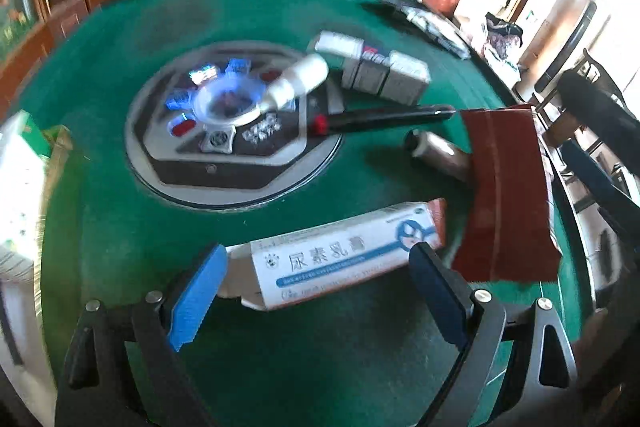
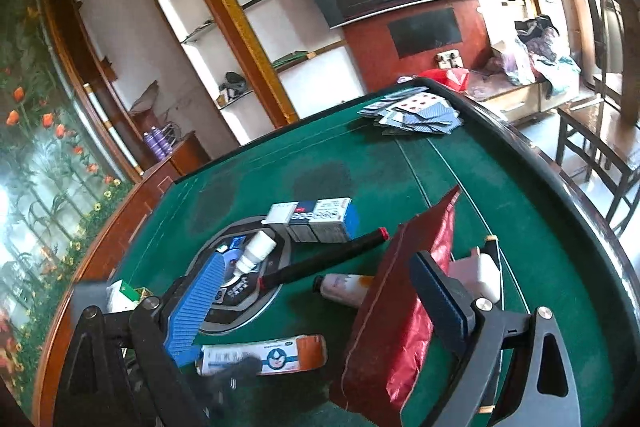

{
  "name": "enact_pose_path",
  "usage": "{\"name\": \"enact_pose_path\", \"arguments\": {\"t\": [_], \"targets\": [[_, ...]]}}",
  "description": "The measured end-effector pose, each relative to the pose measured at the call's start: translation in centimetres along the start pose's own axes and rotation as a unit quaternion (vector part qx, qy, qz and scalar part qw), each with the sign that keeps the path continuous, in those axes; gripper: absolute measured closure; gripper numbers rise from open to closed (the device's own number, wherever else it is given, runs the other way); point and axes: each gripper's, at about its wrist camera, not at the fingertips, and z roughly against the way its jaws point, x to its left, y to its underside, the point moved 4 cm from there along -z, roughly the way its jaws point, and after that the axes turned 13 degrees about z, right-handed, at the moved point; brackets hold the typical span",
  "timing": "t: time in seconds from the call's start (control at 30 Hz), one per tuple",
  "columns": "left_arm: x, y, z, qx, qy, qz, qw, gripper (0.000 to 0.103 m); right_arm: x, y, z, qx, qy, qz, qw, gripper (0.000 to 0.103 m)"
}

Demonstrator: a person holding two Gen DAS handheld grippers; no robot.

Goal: Organize objects

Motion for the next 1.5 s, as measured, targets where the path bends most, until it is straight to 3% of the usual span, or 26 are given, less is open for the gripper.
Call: {"name": "enact_pose_path", "arguments": {"t": [0.2, 0.37, 0.53, 0.73, 0.93, 1.1, 1.17, 1.23, 1.37, 1.43, 1.5], "targets": [[1.8, 0.6, 5.1, -0.090, -0.012, 0.018, 0.9957, 0.012, -0.6, 0.6, -0.2, -0.007, 0.037, 0.009, 0.999, 0.007], [4.3, -0.9, 6.2, -0.089, -0.002, 0.047, 0.9949, 0.012, -0.1, 0.3, -0.2, -0.014, 0.080, 0.058, 0.995, 0.007], [6.2, -0.4, 10.3, -0.102, 0.018, 0.049, 0.9934, 0.011, 0.0, -0.4, 0.8, -0.041, 0.142, 0.099, 0.984, 0.006], [9.7, 3.1, 14.7, -0.121, -0.024, 0.036, 0.9917, 0.011, 0.1, -0.7, 1.6, -0.063, 0.172, 0.116, 0.976, 0.000], [11.6, 4.9, 17.9, -0.150, -0.049, 0.052, 0.9860, 0.011, -0.8, -0.5, 1.1, -0.048, 0.179, 0.104, 0.977, 0.000], [7.4, 3.0, 15.6, -0.163, -0.047, -0.022, 0.9852, 0.009, -2.8, -0.6, 1.2, -0.034, 0.153, 0.054, 0.986, 0.000], [4.9, 2.1, 12.0, -0.132, -0.023, -0.059, 0.9892, 0.009, -4.2, -0.8, 2.2, -0.048, 0.150, 0.025, 0.987, 0.000], [2.8, 1.7, 8.6, -0.107, -0.027, -0.097, 0.9891, 0.009, -5.2, -0.9, 2.9, -0.056, 0.146, 0.004, 0.988, 0.000], [-1.3, 1.4, 2.8, -0.111, -0.089, -0.223, 0.9644, 0.009, -7.4, -1.0, 3.6, -0.061, 0.135, -0.046, 0.988, 0.000], [-2.5, 1.1, 1.0, -0.113, -0.103, -0.270, 0.9505, 0.009, -8.4, -1.0, 3.3, -0.052, 0.125, -0.070, 0.988, 0.000], [-3.2, 0.7, -0.2, -0.112, -0.098, -0.293, 0.9444, 0.009, -9.2, -0.9, 3.0, -0.041, 0.117, -0.089, 0.988, 0.000]]}}
